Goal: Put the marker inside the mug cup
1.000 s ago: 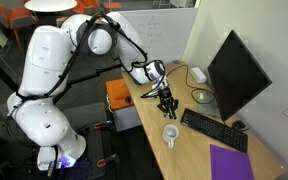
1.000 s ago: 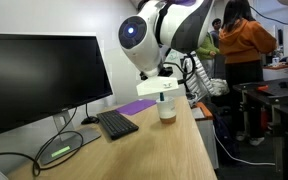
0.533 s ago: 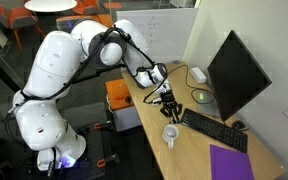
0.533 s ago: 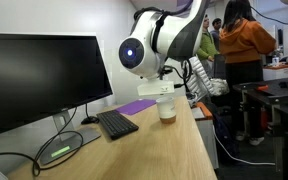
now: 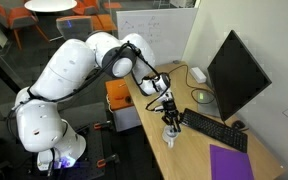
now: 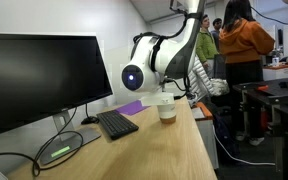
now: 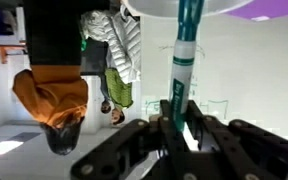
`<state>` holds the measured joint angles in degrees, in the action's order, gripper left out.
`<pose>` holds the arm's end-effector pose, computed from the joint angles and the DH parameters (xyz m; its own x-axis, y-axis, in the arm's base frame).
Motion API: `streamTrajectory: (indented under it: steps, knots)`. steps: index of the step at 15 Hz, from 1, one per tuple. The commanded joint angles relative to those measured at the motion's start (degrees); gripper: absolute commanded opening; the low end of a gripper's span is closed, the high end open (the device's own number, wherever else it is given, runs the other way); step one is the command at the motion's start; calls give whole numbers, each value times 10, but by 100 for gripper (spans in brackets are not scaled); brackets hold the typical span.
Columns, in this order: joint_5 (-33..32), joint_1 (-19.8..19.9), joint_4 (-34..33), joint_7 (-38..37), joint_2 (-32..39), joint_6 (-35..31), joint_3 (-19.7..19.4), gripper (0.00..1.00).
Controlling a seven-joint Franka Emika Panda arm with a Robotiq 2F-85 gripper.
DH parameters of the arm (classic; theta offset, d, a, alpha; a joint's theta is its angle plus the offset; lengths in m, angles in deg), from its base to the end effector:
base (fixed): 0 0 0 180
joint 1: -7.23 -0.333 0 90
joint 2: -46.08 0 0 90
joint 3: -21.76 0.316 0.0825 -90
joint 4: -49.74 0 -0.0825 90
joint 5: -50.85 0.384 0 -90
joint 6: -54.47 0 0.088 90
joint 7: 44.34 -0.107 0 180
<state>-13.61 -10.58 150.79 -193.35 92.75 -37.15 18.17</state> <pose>0.5793 0.0507 0.1133 -0.0192 -0.2122 0.9770 -0.9953 0.0970 0.0015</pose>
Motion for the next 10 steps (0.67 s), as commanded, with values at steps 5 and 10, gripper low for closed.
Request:
streamTrajectory:
  steps: [5,10]
  knots:
    - [18,-37,-51,0,55,8,-26,54]
    - [24,-1,-19,14,19,4,28,92]
